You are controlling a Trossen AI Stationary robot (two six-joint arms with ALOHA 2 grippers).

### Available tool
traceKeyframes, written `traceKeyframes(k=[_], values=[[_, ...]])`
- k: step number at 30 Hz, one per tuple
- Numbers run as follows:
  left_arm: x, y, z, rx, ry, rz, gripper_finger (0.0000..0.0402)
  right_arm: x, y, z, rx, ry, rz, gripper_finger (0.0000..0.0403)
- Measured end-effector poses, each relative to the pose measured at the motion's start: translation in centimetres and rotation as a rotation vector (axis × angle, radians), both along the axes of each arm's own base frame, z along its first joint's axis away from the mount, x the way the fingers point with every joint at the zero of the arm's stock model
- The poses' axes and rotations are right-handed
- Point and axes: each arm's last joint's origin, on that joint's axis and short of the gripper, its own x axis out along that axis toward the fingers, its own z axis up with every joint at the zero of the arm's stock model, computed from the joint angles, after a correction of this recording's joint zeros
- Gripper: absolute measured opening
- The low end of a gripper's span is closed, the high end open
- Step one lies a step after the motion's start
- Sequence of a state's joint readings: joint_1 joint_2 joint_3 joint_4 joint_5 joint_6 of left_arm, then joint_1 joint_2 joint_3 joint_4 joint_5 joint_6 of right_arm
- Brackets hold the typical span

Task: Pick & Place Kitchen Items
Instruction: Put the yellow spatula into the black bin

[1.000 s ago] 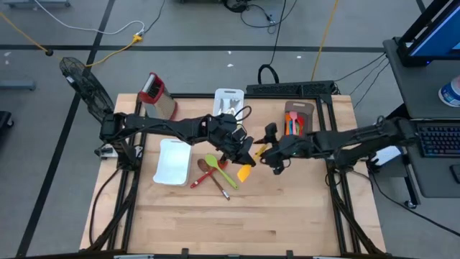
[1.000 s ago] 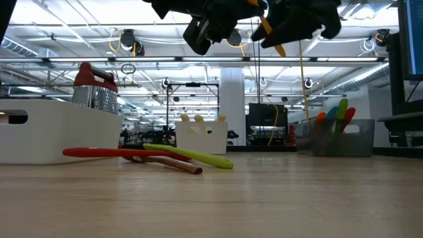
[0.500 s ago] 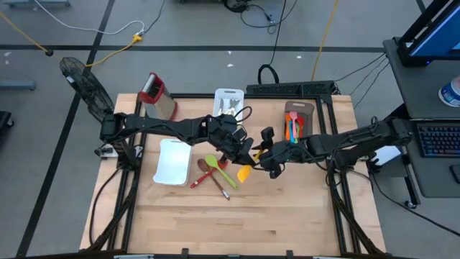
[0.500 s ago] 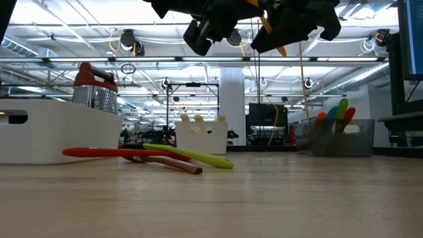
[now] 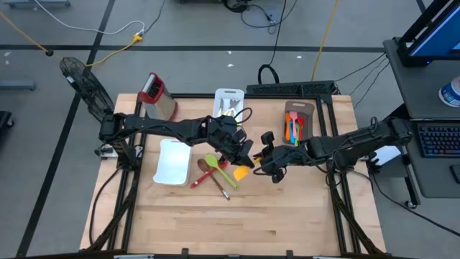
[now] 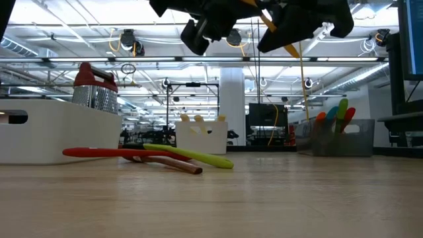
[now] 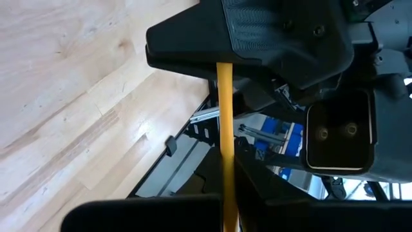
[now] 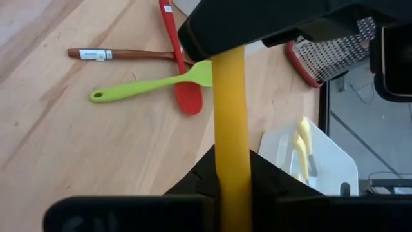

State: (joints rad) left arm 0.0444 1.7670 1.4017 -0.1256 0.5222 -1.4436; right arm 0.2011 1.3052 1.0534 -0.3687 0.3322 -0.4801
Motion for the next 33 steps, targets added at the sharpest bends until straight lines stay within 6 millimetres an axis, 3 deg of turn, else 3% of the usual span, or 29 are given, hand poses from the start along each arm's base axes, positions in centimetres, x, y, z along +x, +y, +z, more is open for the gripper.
traceKeyframes(k=[11,28,33], values=[[0.1,0.1,-0.1,0.065,-0.022,0.012,0.0036,-0.2,0.0,-0.2,0.017,0.023,-0.026,0.0024],[0.2,1.2,-0.1,0.189,-0.087,0.033,0.0045,-0.7,-0.1,-0.6,0.028,0.08,-0.062,0.0015],[0.3,1.7,-0.1,0.206,-0.097,0.051,0.0087,-0.9,-0.1,-0.8,0.029,0.11,-0.051,0.0003]])
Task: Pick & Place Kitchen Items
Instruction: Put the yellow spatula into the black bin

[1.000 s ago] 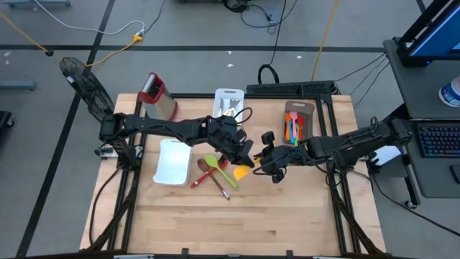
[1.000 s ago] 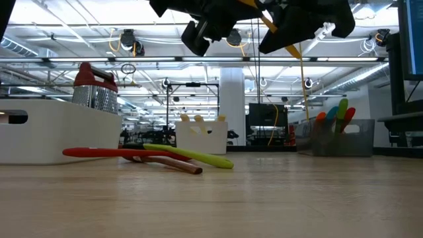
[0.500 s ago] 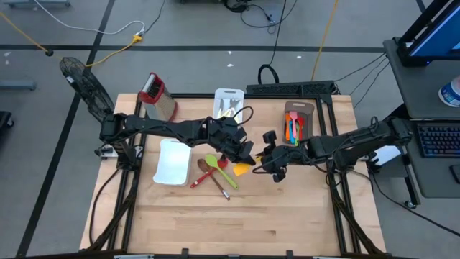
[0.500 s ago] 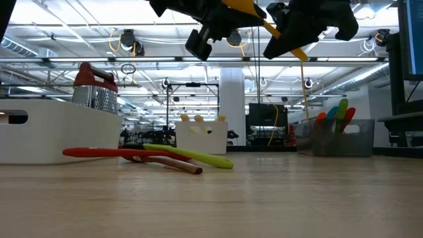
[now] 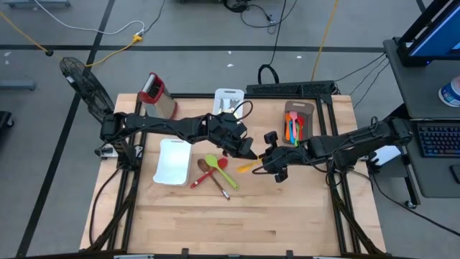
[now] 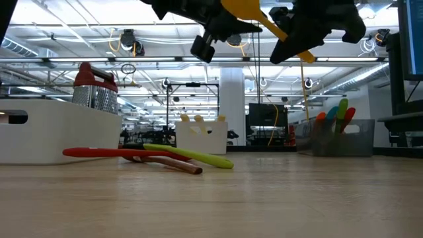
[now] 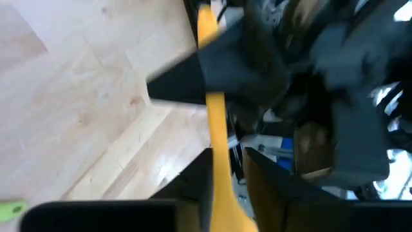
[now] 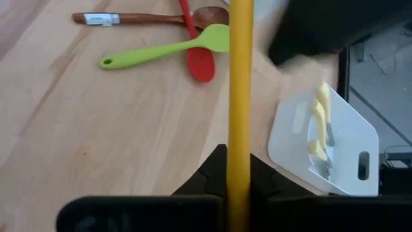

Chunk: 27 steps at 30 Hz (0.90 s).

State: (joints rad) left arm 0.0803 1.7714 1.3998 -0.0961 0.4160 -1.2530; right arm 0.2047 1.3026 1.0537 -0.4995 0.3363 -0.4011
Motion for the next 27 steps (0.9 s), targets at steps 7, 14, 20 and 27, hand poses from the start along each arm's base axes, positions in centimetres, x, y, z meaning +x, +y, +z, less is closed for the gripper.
traceKeyframes(k=[7,14,20,27], values=[[0.0,0.7,0.0,0.018,0.0,0.035,0.0169,0.0,0.0,-0.1,0.011,0.003,-0.016,0.0002],[-0.4,2.4,0.3,0.053,-0.017,0.057,0.0209,-0.3,-0.1,-0.3,0.004,0.039,-0.021,0.0002],[-1.2,4.3,1.5,0.143,-0.068,0.099,0.0214,-0.9,-0.2,-0.7,0.044,0.094,-0.084,0.0002],[-3.2,5.2,4.4,0.357,-0.127,0.205,0.0214,-2.2,-1.4,-1.1,0.159,0.168,-0.304,0.0002]])
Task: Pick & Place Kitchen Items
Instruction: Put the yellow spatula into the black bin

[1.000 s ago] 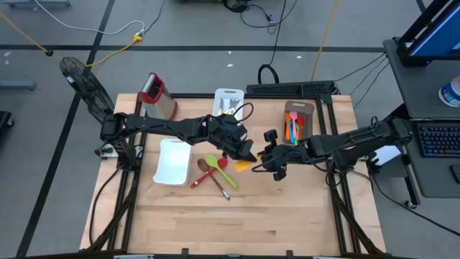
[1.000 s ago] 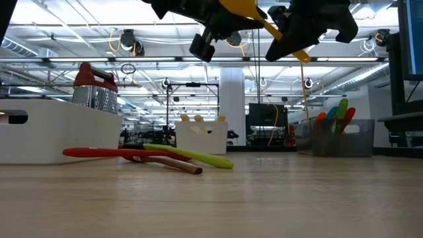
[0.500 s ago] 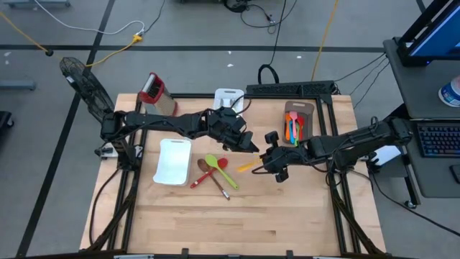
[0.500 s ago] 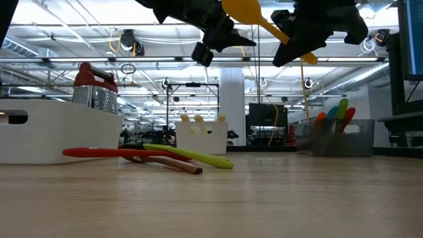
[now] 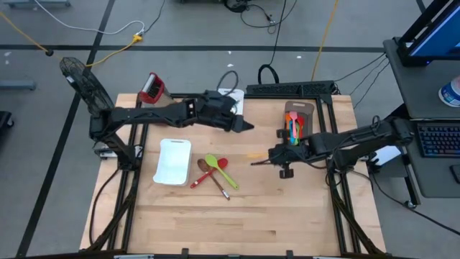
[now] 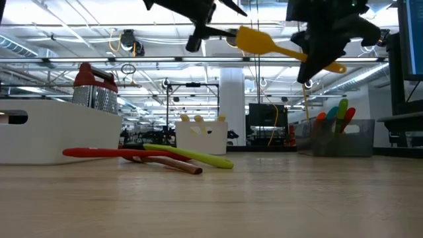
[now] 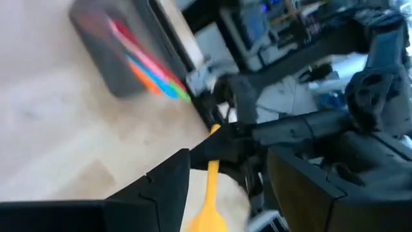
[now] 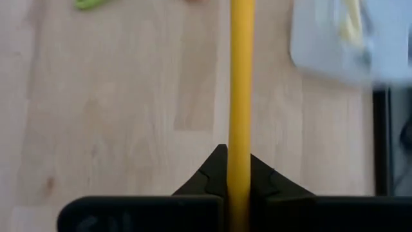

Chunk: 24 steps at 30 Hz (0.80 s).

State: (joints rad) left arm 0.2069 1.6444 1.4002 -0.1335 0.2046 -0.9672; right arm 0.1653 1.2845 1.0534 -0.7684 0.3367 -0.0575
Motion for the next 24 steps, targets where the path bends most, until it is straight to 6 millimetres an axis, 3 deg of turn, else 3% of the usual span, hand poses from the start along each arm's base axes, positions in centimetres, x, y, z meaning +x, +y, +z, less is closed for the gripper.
traceKeyframes(k=[7,24], values=[[-1.3,-0.2,1.8,0.182,-0.024,0.065,0.0214,-1.7,-2.9,0.5,0.289,0.033,-0.307,0.0002],[-1.2,-0.7,2.0,0.601,0.022,0.001,0.0214,-5.6,-11.6,2.4,1.128,-0.088,-0.9,0.0001]])
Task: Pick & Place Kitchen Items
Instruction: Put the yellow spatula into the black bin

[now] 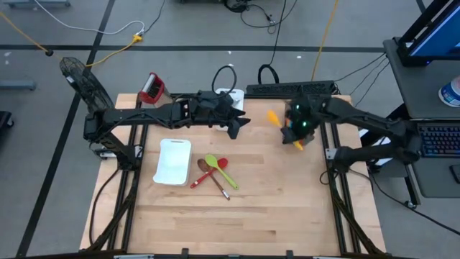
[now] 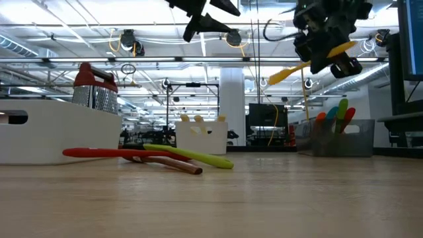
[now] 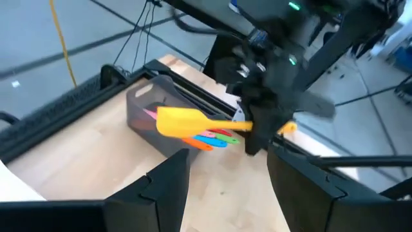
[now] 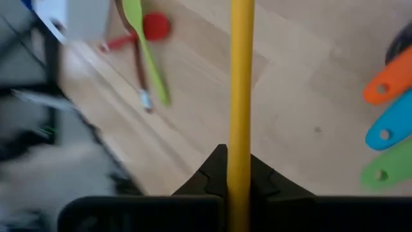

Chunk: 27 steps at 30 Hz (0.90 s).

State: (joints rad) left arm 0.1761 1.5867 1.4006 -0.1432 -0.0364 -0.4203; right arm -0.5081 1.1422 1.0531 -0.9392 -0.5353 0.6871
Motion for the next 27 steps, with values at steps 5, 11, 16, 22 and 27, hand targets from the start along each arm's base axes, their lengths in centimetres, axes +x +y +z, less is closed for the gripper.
traceKeyframes(k=[5,11,16,22,27], values=[[0.0,0.0,0.0,0.081,0.015,-0.028,0.0214,-1.5,-2.3,0.1,0.208,-0.019,-0.176,0.0001],[0.0,0.0,0.0,0.161,0.03,-0.056,0.0214,-3.3,-3.6,-0.5,0.349,0.035,-0.338,0.0001],[0.0,0.0,0.0,0.239,0.046,-0.092,0.0214,-4.4,-4.3,-1.9,0.419,0.065,-0.435,0.0001],[0.0,0.0,0.1,0.249,0.023,-0.229,0.0214,-5.9,-5.0,-4.0,0.476,0.104,-0.538,0.0002],[-0.3,0.0,0.5,0.28,0.001,-0.281,0.0214,-7.1,-5.5,-5.2,0.502,0.116,-0.61,0.0003]])
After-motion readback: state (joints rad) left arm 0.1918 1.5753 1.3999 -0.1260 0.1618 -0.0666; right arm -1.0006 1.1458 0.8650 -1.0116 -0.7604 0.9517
